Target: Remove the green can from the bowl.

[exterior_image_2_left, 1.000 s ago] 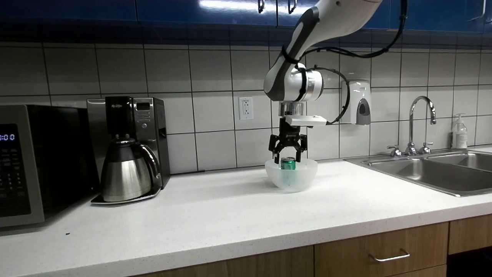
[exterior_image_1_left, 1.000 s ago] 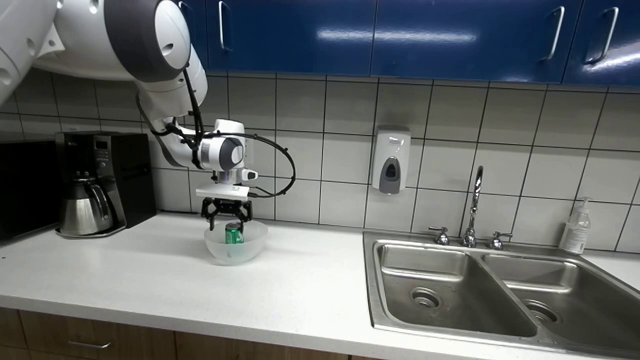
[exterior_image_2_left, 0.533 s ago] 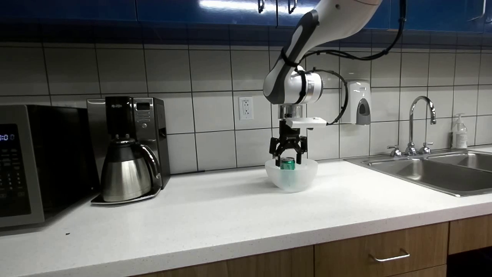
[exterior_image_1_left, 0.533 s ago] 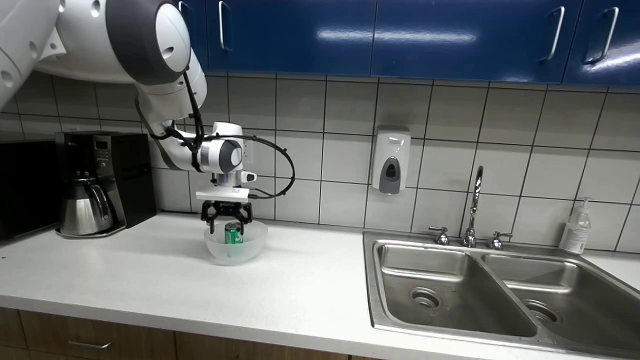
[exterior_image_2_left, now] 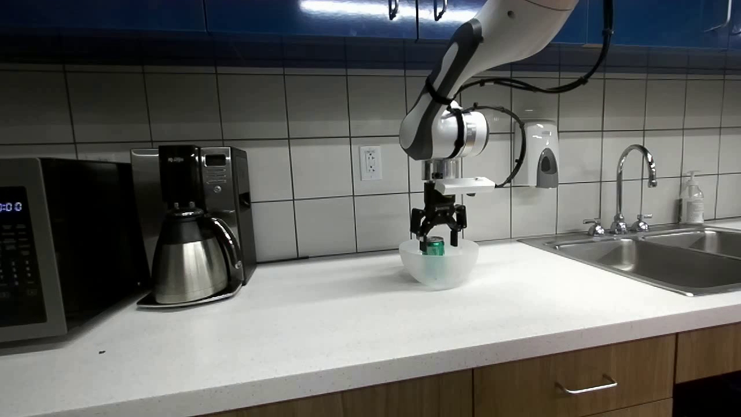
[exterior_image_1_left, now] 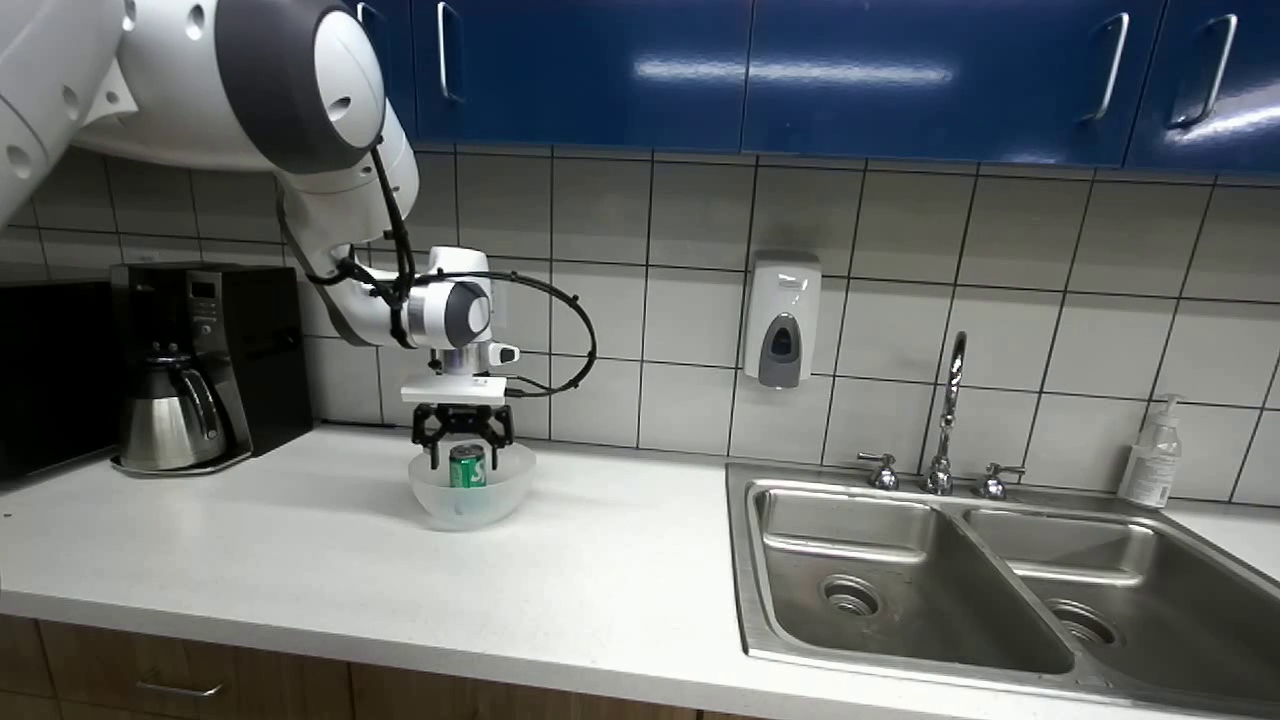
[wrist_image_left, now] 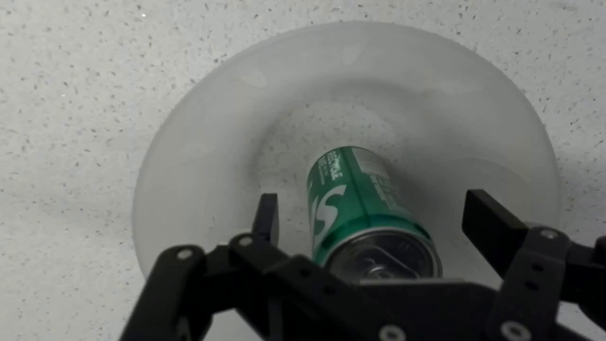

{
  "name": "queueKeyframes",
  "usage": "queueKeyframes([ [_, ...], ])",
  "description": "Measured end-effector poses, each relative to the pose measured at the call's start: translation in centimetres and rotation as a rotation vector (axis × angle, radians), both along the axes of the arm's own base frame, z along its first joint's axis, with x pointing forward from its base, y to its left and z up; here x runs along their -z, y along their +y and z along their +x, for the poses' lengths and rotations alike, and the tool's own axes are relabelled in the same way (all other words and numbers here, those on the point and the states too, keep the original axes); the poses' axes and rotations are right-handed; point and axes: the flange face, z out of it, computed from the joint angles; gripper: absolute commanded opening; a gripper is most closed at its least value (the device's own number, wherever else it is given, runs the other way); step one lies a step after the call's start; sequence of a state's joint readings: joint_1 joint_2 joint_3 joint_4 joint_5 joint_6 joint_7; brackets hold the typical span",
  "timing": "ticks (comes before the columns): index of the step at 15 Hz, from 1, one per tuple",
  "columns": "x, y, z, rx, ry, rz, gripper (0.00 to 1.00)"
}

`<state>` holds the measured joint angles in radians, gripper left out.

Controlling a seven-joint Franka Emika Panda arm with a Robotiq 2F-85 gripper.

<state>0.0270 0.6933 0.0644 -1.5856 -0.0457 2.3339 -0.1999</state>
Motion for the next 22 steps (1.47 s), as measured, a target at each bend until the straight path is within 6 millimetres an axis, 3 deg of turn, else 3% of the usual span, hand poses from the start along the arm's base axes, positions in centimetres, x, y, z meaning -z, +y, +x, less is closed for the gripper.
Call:
queueKeyframes([
  [10,2.0,-0.8,1.1,0.012,-0.015,-0.003,1.00],
  [22,2.1,-0.8,1.5,0.013,-0.021,-0.001,1.00],
])
